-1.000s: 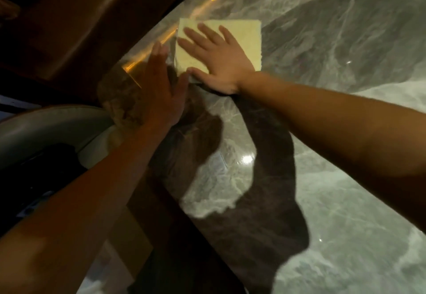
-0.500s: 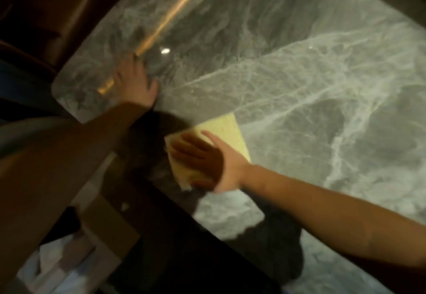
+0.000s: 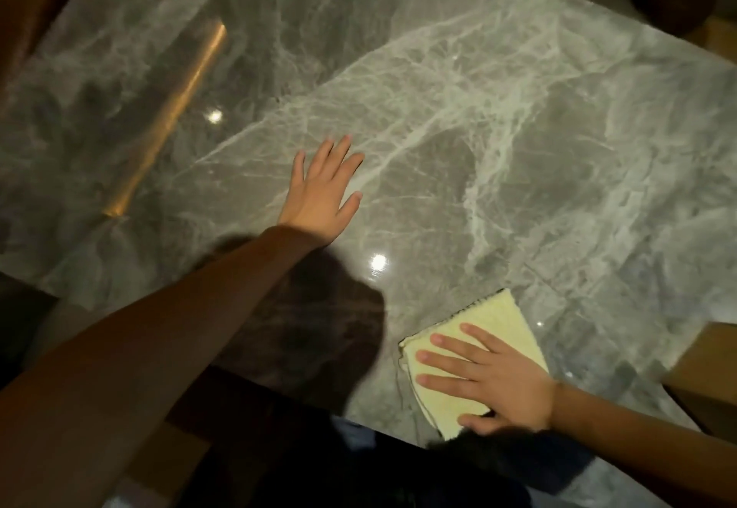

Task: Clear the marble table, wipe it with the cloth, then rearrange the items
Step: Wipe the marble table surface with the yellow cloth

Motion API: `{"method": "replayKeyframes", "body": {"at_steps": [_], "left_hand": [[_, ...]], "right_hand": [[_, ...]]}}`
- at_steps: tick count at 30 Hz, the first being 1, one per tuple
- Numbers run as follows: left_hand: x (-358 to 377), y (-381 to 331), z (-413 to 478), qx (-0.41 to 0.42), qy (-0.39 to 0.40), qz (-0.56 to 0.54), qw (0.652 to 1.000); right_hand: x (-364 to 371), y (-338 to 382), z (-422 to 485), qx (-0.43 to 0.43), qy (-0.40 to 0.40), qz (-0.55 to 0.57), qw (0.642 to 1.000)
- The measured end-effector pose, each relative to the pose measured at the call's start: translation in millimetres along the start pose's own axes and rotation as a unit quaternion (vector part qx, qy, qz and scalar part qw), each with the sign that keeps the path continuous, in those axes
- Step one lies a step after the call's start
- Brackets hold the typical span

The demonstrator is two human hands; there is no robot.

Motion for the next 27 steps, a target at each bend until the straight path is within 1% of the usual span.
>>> {"method": "replayKeyframes", "body": {"at_steps": [4,9,12,16,21,25,27], "left_hand": [[10.3,-4.5,18.7,0.017,-0.006,0.019,1.0],[20.8,-4.0,24.5,0.006,-0.036,0.043,0.998],[21.3,-1.9,24.0,-0.001,-0.062,0.035,0.997],[16.2,-2.4,23.9,-0.018,-0.103,-0.024,0.994],[10.5,0.2,21.2,0.0,-0.095,-0.05,0.994],[7.2,-0.3,23.7,-0.021,-0.059,-0.038,0.997],[8.0,-0.7,23.9,-0.042,-0.057,-0.038,0.997]], "right_hand": [[7.5,-0.4,-5.4,0.016,-0.036,0.026,0.999],[9.5,-3.3,2.3,0.037,-0.071,0.03,0.996],[4.9,-12.9,28.1,0.097,-0.096,0.047,0.99],[-11.7,-52.7,82.3,0.175,-0.107,0.043,0.978],[-40.2,-120.7,162.4,0.255,-0.114,0.005,0.96],[-56.2,-165.5,219.0,0.328,-0.131,0.021,0.935],[-61.0,-180.8,238.6,0.362,-0.145,0.032,0.92]]}}
Point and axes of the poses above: each hand's wrist, its own z-axis towards the middle knuckle, its own x-axis out of the palm, y = z × x, the point moved 1 cm from there along z, towards the middle knuckle, and after that the axes turned 9 degrees about -y, right-handed, at the moved point
